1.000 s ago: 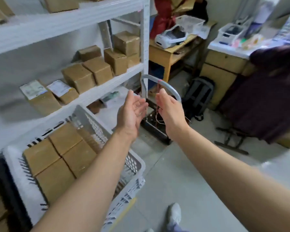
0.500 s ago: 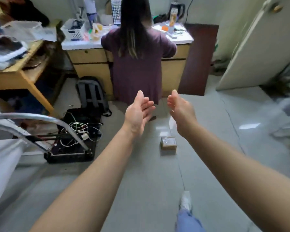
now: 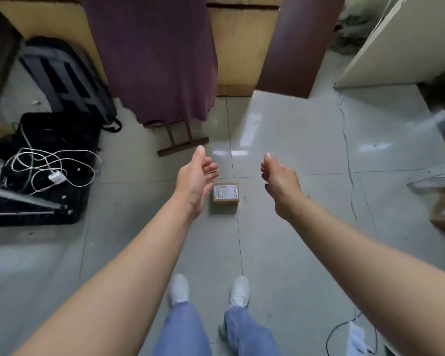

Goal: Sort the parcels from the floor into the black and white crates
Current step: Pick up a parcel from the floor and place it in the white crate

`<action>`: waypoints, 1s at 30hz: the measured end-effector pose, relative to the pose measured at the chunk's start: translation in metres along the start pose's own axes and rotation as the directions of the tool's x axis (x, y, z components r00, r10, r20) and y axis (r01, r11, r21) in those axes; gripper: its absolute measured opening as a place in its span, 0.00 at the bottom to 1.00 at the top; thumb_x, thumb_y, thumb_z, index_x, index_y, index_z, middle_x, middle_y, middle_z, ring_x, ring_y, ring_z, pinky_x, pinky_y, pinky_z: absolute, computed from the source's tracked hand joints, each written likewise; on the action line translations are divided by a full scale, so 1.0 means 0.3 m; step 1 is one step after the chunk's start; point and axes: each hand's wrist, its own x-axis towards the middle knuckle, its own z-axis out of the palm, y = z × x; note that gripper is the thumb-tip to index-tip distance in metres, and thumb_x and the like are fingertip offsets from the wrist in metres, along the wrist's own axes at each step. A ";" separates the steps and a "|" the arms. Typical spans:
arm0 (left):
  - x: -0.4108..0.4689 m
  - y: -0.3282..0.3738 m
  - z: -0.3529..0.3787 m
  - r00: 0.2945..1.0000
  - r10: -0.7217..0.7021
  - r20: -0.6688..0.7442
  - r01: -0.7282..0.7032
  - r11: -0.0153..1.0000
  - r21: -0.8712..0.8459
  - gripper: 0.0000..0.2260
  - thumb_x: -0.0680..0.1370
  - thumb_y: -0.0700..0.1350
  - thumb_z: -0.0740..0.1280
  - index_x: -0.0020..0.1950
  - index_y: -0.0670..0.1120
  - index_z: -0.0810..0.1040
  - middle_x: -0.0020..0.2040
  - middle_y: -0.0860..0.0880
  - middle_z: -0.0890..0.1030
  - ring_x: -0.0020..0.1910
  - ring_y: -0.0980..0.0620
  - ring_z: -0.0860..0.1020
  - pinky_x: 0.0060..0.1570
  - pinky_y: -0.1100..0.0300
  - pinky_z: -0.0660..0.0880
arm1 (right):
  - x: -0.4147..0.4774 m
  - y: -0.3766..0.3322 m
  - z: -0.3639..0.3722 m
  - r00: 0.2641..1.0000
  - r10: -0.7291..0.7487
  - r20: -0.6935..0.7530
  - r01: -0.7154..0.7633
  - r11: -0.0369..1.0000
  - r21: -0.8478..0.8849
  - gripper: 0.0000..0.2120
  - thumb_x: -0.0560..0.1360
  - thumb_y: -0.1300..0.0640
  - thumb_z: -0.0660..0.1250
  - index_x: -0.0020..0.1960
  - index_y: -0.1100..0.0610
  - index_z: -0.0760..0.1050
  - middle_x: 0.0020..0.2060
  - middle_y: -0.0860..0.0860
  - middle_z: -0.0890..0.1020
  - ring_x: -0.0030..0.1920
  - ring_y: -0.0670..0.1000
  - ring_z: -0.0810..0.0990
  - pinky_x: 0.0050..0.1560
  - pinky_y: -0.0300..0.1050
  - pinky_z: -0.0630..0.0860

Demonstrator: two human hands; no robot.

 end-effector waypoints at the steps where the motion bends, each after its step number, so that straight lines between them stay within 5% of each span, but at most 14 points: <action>1: 0.068 -0.024 0.002 0.999 -0.023 -0.022 0.023 0.999 0.023 0.17 0.80 0.58 0.58 0.48 0.46 0.75 0.46 0.49 0.79 0.47 0.51 0.79 0.52 0.57 0.71 | 0.069 0.032 0.012 0.999 0.039 0.000 -0.039 0.999 0.002 0.16 0.76 0.42 0.60 0.42 0.54 0.76 0.44 0.49 0.77 0.49 0.50 0.75 0.50 0.44 0.70; 6: 0.457 -0.151 -0.005 0.992 -0.094 -0.083 0.107 0.979 0.174 0.18 0.80 0.58 0.57 0.54 0.44 0.75 0.50 0.48 0.79 0.53 0.49 0.78 0.52 0.57 0.69 | 0.424 0.197 0.121 0.981 0.194 -0.010 -0.194 0.981 0.017 0.19 0.76 0.41 0.59 0.47 0.56 0.76 0.52 0.52 0.79 0.58 0.54 0.76 0.64 0.53 0.70; 10: 0.800 -0.305 -0.038 0.985 -0.104 -0.139 0.145 0.934 0.326 0.17 0.79 0.58 0.58 0.45 0.46 0.76 0.45 0.49 0.78 0.47 0.50 0.77 0.50 0.57 0.68 | 0.731 0.348 0.238 0.959 0.280 -0.037 -0.280 0.960 0.007 0.20 0.76 0.40 0.58 0.46 0.58 0.74 0.44 0.48 0.79 0.43 0.47 0.76 0.48 0.43 0.72; 13: 1.044 -0.456 -0.061 0.981 -0.126 -0.148 0.181 0.868 0.463 0.19 0.79 0.59 0.57 0.43 0.45 0.75 0.45 0.47 0.77 0.47 0.47 0.74 0.50 0.56 0.67 | 0.945 0.499 0.321 0.936 0.350 -0.042 -0.350 0.937 0.004 0.18 0.77 0.39 0.57 0.48 0.54 0.71 0.38 0.43 0.73 0.34 0.46 0.70 0.33 0.41 0.64; 16: 1.242 -0.619 -0.073 0.972 -0.171 -0.161 0.229 0.836 0.498 0.26 0.79 0.60 0.57 0.63 0.40 0.75 0.62 0.43 0.77 0.62 0.44 0.74 0.64 0.51 0.68 | 1.127 0.669 0.387 0.924 0.382 -0.037 -0.383 0.924 -0.019 0.18 0.77 0.39 0.56 0.41 0.53 0.69 0.32 0.44 0.73 0.31 0.45 0.71 0.32 0.41 0.63; 18: 1.351 -0.725 -0.082 0.967 -0.199 -0.162 0.255 0.812 0.525 0.26 0.79 0.59 0.58 0.65 0.39 0.74 0.62 0.44 0.77 0.63 0.44 0.73 0.65 0.52 0.67 | 1.225 0.788 0.418 0.917 0.397 -0.041 -0.398 0.917 -0.029 0.19 0.78 0.40 0.56 0.37 0.54 0.66 0.27 0.46 0.73 0.28 0.44 0.72 0.32 0.41 0.63; 22: 1.522 -0.921 -0.099 0.955 -0.234 -0.181 0.295 0.782 0.548 0.15 0.80 0.58 0.58 0.42 0.48 0.71 0.39 0.54 0.73 0.48 0.49 0.72 0.55 0.58 0.65 | 1.391 1.017 0.456 0.910 0.414 -0.013 -0.414 0.908 -0.063 0.20 0.78 0.41 0.56 0.38 0.55 0.71 0.37 0.50 0.80 0.36 0.48 0.76 0.36 0.39 0.66; 25: 1.621 -1.024 -0.114 0.953 -0.249 -0.175 0.304 0.796 0.524 0.16 0.81 0.57 0.57 0.37 0.49 0.65 0.35 0.56 0.69 0.37 0.56 0.72 0.50 0.61 0.65 | 1.485 1.134 0.486 0.912 0.410 0.006 -0.408 0.909 -0.087 0.21 0.77 0.39 0.55 0.48 0.55 0.76 0.51 0.54 0.82 0.50 0.54 0.80 0.44 0.44 0.70; 28: 1.684 -1.099 -0.139 0.944 -0.314 -0.104 0.325 0.820 0.472 0.15 0.81 0.56 0.57 0.37 0.51 0.69 0.33 0.54 0.75 0.25 0.62 0.77 0.26 0.70 0.71 | 1.545 1.202 0.515 0.910 0.412 0.032 -0.409 0.909 -0.077 0.21 0.77 0.37 0.55 0.43 0.53 0.75 0.45 0.50 0.82 0.45 0.51 0.79 0.41 0.41 0.70; 30: 1.698 -1.127 -0.143 0.941 -0.332 -0.062 0.323 0.834 0.447 0.14 0.81 0.57 0.57 0.41 0.51 0.73 0.30 0.56 0.81 0.23 0.64 0.78 0.24 0.68 0.71 | 1.558 1.217 0.528 0.912 0.409 0.033 -0.406 0.912 -0.062 0.21 0.77 0.38 0.54 0.40 0.53 0.74 0.40 0.47 0.80 0.40 0.47 0.77 0.37 0.39 0.68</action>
